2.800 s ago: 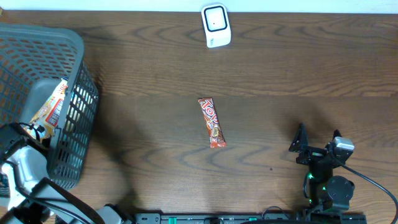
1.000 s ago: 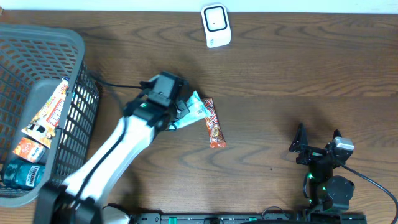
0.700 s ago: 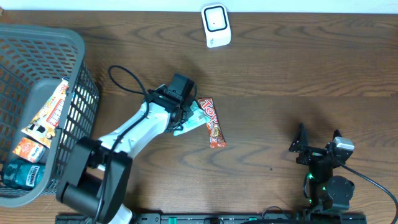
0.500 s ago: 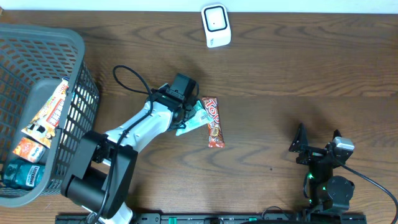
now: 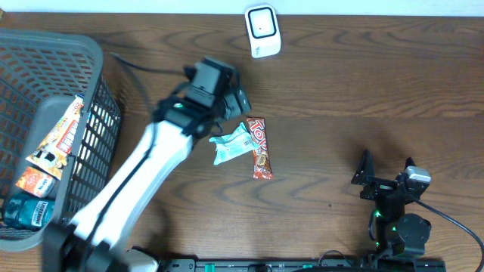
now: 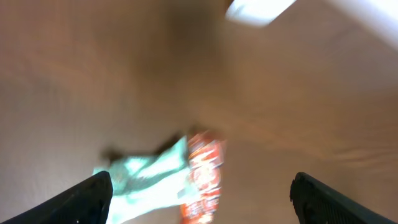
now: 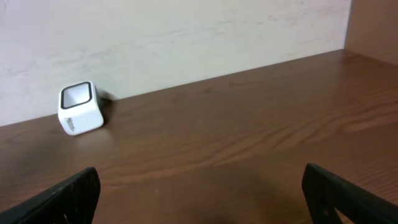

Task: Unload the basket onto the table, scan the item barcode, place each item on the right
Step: 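Carry the mint-green packet out and drop it beside the TOP bar, then reach the left gripper into the basket and grasp the yellow snack bag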

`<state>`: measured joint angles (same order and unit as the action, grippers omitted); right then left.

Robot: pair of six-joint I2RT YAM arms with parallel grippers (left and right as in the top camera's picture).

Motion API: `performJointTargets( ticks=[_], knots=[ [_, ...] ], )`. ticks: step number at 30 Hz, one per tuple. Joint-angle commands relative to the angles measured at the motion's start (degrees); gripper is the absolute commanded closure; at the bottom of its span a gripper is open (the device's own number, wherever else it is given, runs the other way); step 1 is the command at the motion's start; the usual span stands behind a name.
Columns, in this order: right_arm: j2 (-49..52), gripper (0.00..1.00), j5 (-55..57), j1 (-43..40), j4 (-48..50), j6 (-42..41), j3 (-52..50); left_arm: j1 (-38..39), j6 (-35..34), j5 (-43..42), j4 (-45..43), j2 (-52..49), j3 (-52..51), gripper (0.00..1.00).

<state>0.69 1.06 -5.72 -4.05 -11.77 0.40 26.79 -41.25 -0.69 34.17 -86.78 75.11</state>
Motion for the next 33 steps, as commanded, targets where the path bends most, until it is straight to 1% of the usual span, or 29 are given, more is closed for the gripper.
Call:
performJointTargets(
  ticks=[1,3,4,5,7,8,9,10,11,12,15,18,20,23,25,26,29,33],
  knots=[
    [-0.3,0.01,-0.1,-0.2,-0.2,-0.6,-0.1,-0.1,6.4,7.0,1.0,6.9,2.9,0.11],
    [-0.3,0.01,-0.1,-0.2,-0.2,-0.6,-0.1,-0.1,6.6,9.7,1.7,10.1,2.9,0.63],
    [-0.3,0.01,-0.1,-0.2,-0.2,-0.6,-0.1,-0.1,6.6,11.1,2.3,11.4,2.9,0.79],
    [-0.3,0.01,-0.1,-0.2,-0.2,-0.6,-0.1,-0.1,6.6,13.0,2.7,12.7,2.9,0.88],
    [-0.3,0.01,-0.1,-0.2,-0.2,-0.6,-0.1,-0.2,6.8,18.9,2.8,15.6,2.9,0.9],
    [-0.3,0.01,-0.1,-0.2,-0.2,-0.6,-0.1,-0.5,6.7,23.1,2.4,17.6,3.0,0.89],
    [-0.3,0.01,-0.1,-0.2,-0.2,-0.6,-0.1,-0.9,6.8,26.4,1.9,19.4,3.0,0.76],
    [-0.3,0.01,-0.1,-0.2,-0.2,-0.6,-0.1,-1.6,6.8,29.4,1.3,21.2,3.0,0.35],
    [-0.3,0.01,-0.1,-0.2,-0.2,-0.6,-0.1,-2.4,6.8,32.2,0.7,23.0,3.0,0.13],
    [-0.3,0.01,-0.1,-0.2,-0.2,-0.6,-0.1,-3.7,6.8,35.5,0.2,24.9,3.0,0.01],
    [-0.3,0.01,-0.1,-0.2,-0.2,-0.6,-0.1,-8.8,6.7,43.6,0.2,29.3,3.0,0.02],
    [-0.3,0.01,-0.1,-0.2,-0.2,-0.6,-0.1,-16.7,6.3,45.7,2.4,32.0,3.0,0.02],
    [-0.3,0.01,-0.1,-0.2,-0.2,-0.6,-0.1,-23.6,2.5,45.7,6.2,32.7,3.0,0.02],
    [-0.3,0.01,-0.1,-0.2,-0.2,-0.6,-0.1,-33.4,-7.4,44.4,13.7,32.1,3.0,0.02],
    [-0.3,0.01,-0.1,-0.2,-0.2,-0.6,-0.1,-40.1,-13.6,40.8,17.7,31.1,3.0,0.02],
    [-0.3,0.01,-0.1,-0.2,-0.2,-0.6,-0.1,-43.9,-16.6,37.6,19.0,30.2,3.0,0.02],
    [-0.3,0.01,-0.1,-0.2,-0.2,-0.6,-0.1,-53.3,-22.6,26.2,20.7,26.8,3.0,0.02],
    [-0.3,0.01,-0.1,-0.2,-0.2,-0.6,-0.1,-62.7,-29.9,12.2,22.0,20.4,3.0,0.02]
  ],
)
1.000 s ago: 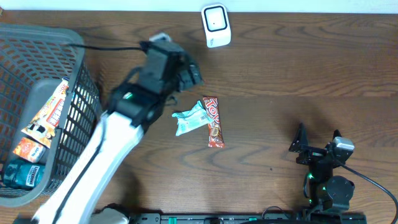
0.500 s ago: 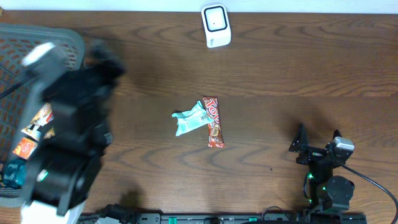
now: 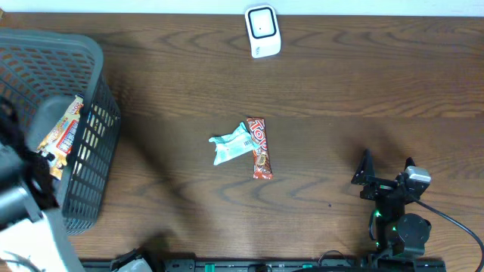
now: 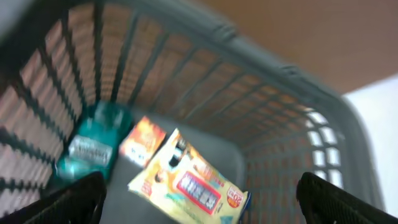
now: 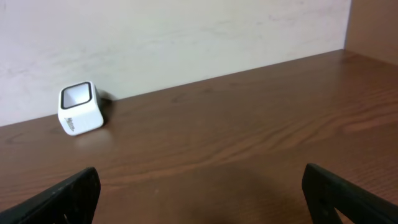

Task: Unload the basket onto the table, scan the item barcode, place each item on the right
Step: 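Reach the left gripper into the basket and grasp the yellow snack bag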

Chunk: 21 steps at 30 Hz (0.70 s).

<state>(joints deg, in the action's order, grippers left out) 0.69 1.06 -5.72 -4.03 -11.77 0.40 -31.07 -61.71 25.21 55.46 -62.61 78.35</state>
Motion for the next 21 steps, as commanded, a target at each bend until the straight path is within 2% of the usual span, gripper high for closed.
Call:
performJointTargets(
  ticks=[1,7,12,21],
  knots=[
    [-0.3,0.01,-0.1,-0.2,-0.2,-0.6,-0.1,-6.6,-11.3,-16.9,0.9,-5.8,-0.2,0.02],
    [-0.3,0.01,-0.1,-0.2,-0.2,-0.6,-0.1,-11.3,-16.7,-30.6,0.8,-19.0,-0.2,0.02],
    [-0.3,0.01,-0.1,-0.2,-0.2,-0.6,-0.1,-11.3,-21.2,-32.1,0.3,-29.6,-0.2,0.02],
    [-0.3,0.01,-0.1,-0.2,-0.2,-0.6,-0.1,-11.2,-21.1,-32.3,-2.0,-44.2,-0.2,0.02]
  ],
)
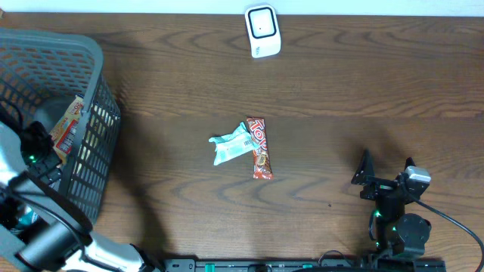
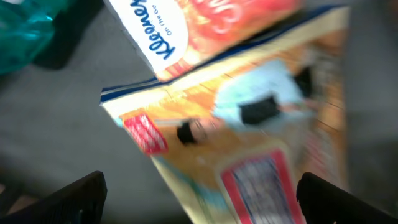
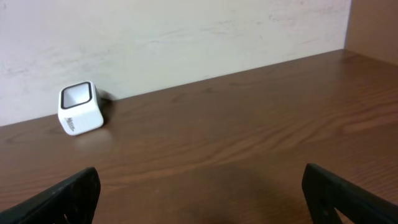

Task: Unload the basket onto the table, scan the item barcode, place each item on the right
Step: 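Reach the left gripper into the basket and grasp the yellow snack bag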

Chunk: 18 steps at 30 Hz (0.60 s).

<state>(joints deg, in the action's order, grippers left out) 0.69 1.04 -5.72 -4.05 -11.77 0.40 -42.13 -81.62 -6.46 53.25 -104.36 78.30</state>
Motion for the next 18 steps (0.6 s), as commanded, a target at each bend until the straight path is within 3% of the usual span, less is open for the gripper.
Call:
performJointTargets(
  ticks=[1,10,11,14,16,17,18],
  knots=[
    [-0.3,0.01,0.0,-0.2,-0.2,-0.6,-0.1,0.0,-1.2,-0.6,0.1,-3.9,-0.2,0.02],
    [-0.3,0.01,0.0,-0.2,-0.2,-0.6,-0.1,2.1,1.4,-0.6,-5.3,-12.5,-0.2,0.0],
    [-0.3,0.01,0.0,-0.2,-0.2,-0.6,-0.1,2.5,3.3,-0.6,-6.1,-13.3,-0.2,0.07],
    [-0.3,0.01,0.0,-0.2,-0.2,-0.6,-0.1,3.4,10.8,-0.4,-6.7,-14.7,-0.2,0.58],
    [-0.3,0.01,0.0,-0.2,-0.2,-0.6,-0.1,3.7,14.5,-0.4,-7.4,-15.2,-0.2,0.85],
    [-0.3,0.01,0.0,-0.2,-0.2,-0.6,-0.1,3.9,16.1,-0.3,-7.5,-15.2,-0.2,0.92],
    [-0.3,0.01,0.0,-0.2,-0.2,-0.6,-0.1,3.9,17.5,-0.4,-7.7,-15.2,-0.2,0.93]
  ],
)
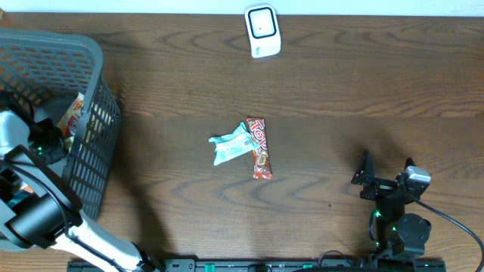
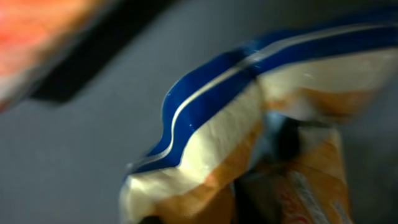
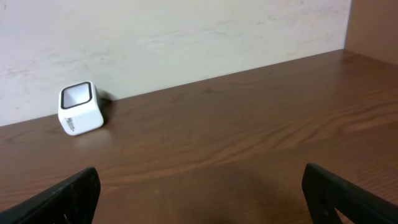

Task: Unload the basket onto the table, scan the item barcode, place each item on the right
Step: 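Reach the left gripper into the basket and grasp the yellow snack bag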

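Inside the grey basket at the far left, my left gripper is down on a yellow-orange snack packet. The left wrist view is filled by that packet, crumpled, with a blue and white edge. The left gripper has its fingers drawn in from the frame corners and is shut on the packet. The white scanner stands at the table's back edge, also seen as a small scanner. My right gripper rests open over bare table at the front right.
A red candy bar and a teal wrapper lie side by side mid-table. More packets lie in the basket, largely hidden by my left arm. A pale wall rises behind the scanner.
My left gripper was open just above the packets in the basket; now it is down against the yellow-orange packet and shut on it. The right arm has not moved.
My left gripper was open over the candy bar and teal wrapper mid-table. Then it was above the basket, looking down at its packets. Then it was close over the yellow-orange packet, and now it is shut on it. The right arm stayed parked.
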`<state>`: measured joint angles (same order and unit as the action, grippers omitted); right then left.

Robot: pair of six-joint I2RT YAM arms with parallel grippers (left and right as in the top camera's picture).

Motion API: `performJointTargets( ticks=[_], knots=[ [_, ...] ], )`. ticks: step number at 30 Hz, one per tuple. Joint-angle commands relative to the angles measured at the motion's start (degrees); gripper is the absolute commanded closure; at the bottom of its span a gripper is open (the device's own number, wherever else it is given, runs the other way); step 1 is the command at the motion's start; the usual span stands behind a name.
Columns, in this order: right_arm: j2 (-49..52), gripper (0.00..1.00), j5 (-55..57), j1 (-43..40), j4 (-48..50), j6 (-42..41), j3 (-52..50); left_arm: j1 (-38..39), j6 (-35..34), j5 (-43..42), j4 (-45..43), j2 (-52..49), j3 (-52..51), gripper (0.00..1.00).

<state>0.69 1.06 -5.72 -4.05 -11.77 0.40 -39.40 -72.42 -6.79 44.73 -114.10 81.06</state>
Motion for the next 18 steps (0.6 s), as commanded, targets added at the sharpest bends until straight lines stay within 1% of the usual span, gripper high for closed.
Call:
performJointTargets(
  ticks=[1,5,9,18],
  knots=[
    [-0.3,0.01,-0.1,-0.2,-0.2,-0.6,-0.1,1.1,9.4,-0.1,0.5,-5.3,-3.0,0.93],
    [-0.3,0.01,-0.1,-0.2,-0.2,-0.6,-0.1,0.7,14.4,-0.1,-0.5,-3.5,-2.4,0.93],
    [-0.3,0.01,-0.1,-0.2,-0.2,-0.6,-0.1,-0.2,18.7,-0.1,-0.5,1.6,-1.1,0.93],
    [-0.3,0.01,-0.1,-0.2,-0.2,-0.6,-0.1,-3.9,18.6,-0.1,-1.0,23.2,-0.9,0.93]
  ],
)
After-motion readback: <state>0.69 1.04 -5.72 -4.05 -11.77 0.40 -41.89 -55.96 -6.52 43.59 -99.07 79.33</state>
